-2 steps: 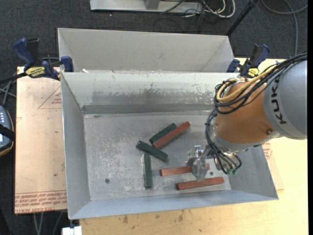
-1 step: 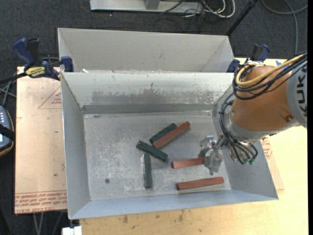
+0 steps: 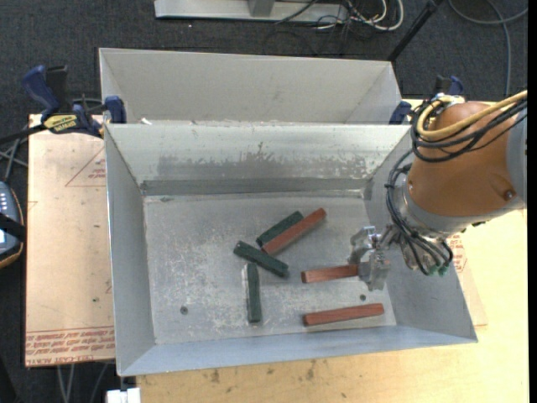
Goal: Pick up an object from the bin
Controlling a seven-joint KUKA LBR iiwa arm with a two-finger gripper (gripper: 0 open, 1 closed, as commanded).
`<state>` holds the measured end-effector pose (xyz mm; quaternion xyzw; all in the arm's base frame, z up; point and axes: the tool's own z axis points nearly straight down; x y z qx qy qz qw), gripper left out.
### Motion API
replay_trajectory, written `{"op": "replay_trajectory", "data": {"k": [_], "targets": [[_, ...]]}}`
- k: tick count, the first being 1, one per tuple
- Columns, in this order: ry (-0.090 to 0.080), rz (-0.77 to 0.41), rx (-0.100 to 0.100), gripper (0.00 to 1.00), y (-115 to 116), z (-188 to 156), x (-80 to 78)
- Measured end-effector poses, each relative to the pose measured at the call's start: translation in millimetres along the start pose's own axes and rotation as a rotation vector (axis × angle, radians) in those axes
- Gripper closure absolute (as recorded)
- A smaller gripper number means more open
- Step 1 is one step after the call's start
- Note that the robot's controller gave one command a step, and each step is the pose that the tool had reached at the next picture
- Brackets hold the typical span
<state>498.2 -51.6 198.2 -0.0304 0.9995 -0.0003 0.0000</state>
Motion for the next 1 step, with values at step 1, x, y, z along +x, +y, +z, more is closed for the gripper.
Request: {"op": "replay_trajectory", "data": {"k": [1], "targets": [[-0.002, -0.034, -0.002, 1.00, -27.8, -66.1, -38.6]]}}
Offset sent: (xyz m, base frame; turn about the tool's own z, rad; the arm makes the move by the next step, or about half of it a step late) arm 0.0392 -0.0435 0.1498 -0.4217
